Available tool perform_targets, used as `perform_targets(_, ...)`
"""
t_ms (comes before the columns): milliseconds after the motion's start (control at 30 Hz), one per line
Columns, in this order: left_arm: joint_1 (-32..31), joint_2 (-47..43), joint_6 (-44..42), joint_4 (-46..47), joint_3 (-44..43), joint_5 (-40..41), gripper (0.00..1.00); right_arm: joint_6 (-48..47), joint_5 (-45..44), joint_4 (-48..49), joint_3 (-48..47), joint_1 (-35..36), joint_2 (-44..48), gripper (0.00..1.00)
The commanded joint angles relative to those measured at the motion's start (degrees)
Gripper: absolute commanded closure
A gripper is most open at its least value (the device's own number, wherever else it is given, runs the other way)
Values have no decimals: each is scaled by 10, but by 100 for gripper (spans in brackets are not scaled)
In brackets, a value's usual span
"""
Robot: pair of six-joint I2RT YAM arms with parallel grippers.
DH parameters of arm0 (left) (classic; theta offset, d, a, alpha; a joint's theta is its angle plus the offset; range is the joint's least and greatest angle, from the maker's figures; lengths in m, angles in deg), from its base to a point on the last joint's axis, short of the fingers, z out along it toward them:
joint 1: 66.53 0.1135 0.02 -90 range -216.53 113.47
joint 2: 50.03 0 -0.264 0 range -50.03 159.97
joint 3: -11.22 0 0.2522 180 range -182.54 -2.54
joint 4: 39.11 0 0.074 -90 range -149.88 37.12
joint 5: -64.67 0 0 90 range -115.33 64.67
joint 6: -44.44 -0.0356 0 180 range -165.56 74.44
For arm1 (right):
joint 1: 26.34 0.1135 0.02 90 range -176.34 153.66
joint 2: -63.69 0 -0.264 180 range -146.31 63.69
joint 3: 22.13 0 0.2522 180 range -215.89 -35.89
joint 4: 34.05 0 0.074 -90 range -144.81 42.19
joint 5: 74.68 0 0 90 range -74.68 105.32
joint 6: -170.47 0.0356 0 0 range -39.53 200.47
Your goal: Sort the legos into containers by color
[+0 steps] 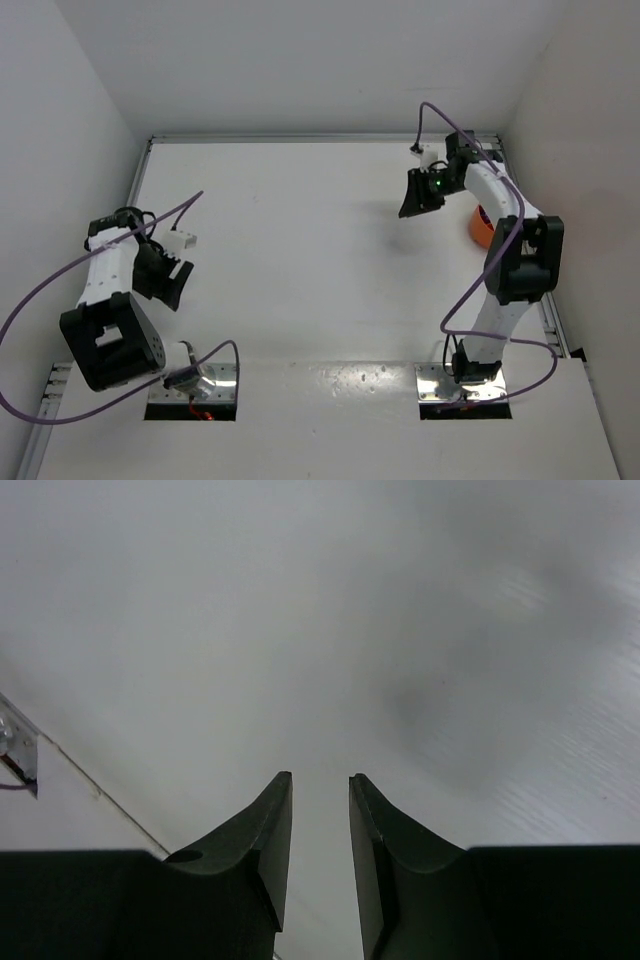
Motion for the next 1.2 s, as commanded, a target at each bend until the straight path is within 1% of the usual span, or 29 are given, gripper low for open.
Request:
perform_targets(0, 8, 22, 2, -22, -23, -6, 20, -2, 15, 61, 35, 16, 48, 71)
perform_targets(133, 8, 52, 37, 23, -30, -14, 19, -34, -9, 83, 86, 16, 73, 69)
perform_targets(233, 8, 89, 68, 44, -62, -14, 19, -59, -16, 97, 98, 16, 103, 67)
perform_targets(300, 8, 107, 74, 56, -82, -14, 19, -64, -35, 97, 105, 16, 118, 60)
perform_targets(333, 8, 113, 79, 61, -92, -14, 18, -64, -41, 97, 105, 16, 123, 56)
perform_targets(367, 14, 113, 87, 69, -111, -9, 16, -64, -41, 89, 105, 16, 123, 48)
perform_targets(433, 14, 113, 102, 86, -128, -2, 12, -72, -74, 68, 105, 16, 123, 41)
perform_targets(467, 14, 113, 102, 86, -148, -2, 9, -79, -89, 61, 97, 11, 123, 33)
perform_targets(567, 14, 94, 118, 97, -160, -9, 2, -104, -139, 19, 77, 5, 105, 29)
perform_targets(600, 14, 74, 129, 114, -160, -9, 0, -119, -146, 0, 72, 5, 105, 25)
perform_targets(633, 14, 64, 129, 120, -151, -15, 0, -174, -146, -12, 72, 5, 105, 24)
perform_targets(733, 14, 46, 135, 114, -124, -36, 0, -254, -175, -47, 78, 5, 89, 21)
perform_targets(800, 14, 40, 135, 109, -112, -47, 0, -254, -190, -70, 33, 5, 66, 19)
perform_targets(833, 14, 40, 126, 102, -105, -54, 0, -243, -206, -101, -11, 5, 29, 19)
perform_targets(933, 14, 28, 121, 102, -105, -85, 0, -202, -241, -134, -76, 5, -30, 19)
perform_targets(1033, 14, 33, 115, 102, -115, -91, 0, -203, -255, -122, -70, 11, -25, 17)
perform_targets(1167, 14, 34, 93, 110, -115, -96, 0, -208, -283, -131, -75, 11, -24, 17)
